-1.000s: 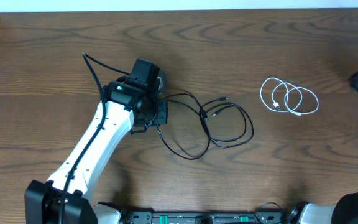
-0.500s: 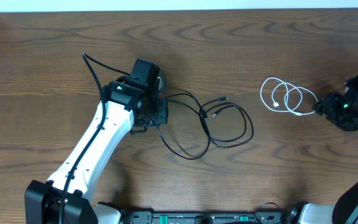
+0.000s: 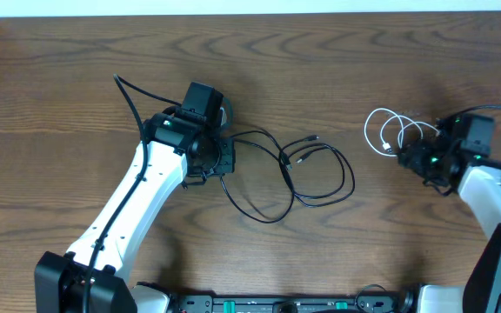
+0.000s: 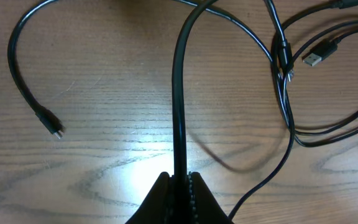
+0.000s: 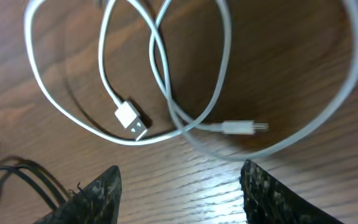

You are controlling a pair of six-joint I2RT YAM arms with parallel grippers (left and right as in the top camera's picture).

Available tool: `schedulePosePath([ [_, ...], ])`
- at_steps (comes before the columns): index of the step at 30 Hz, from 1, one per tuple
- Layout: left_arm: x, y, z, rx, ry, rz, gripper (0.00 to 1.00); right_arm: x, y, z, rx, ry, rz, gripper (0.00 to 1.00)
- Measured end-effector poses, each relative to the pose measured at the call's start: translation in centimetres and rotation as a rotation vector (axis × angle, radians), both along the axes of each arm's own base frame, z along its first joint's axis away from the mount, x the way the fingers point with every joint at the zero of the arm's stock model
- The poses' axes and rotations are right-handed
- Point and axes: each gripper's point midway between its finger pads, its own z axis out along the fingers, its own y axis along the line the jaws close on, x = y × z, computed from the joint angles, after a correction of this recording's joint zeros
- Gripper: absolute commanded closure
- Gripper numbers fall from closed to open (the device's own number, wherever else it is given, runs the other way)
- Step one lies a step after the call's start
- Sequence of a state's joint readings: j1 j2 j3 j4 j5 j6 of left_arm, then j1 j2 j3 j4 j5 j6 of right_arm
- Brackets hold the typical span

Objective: Untangle cables

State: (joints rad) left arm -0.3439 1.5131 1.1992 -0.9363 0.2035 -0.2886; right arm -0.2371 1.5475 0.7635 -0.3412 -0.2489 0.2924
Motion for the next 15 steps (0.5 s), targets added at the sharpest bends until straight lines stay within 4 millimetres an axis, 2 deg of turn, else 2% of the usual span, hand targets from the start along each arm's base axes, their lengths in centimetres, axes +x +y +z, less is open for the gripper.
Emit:
schedulePosePath([
  [4,0.0,0.0,0.0,0.0,0.001,0.0,0.92,-0.5,0.4,-1.2,-0.024,0.015,-0.04,0.43],
  [8,0.0,0.0,0.0,0.001,0.001,0.0,0.93,0.4,0.5,-1.1,-0.047,-0.034,-0.058,0.47],
  [11,0.0,0.0,0.0,0.001,0.001,0.0,0.93,1.2,0.5,-0.8,-0.064,-0.074,-0.066,0.63],
  [12,0.0,0.0,0.0,0.001,0.002,0.0,0.92,1.3,0.5,-0.7,-0.067,-0.077,-0.067,0.72],
  [15,0.0,0.0,0.0,0.001,0.001,0.0,0.93,1.3,-0.1,-0.7,-0.089,-0.077,-0.098,0.83],
])
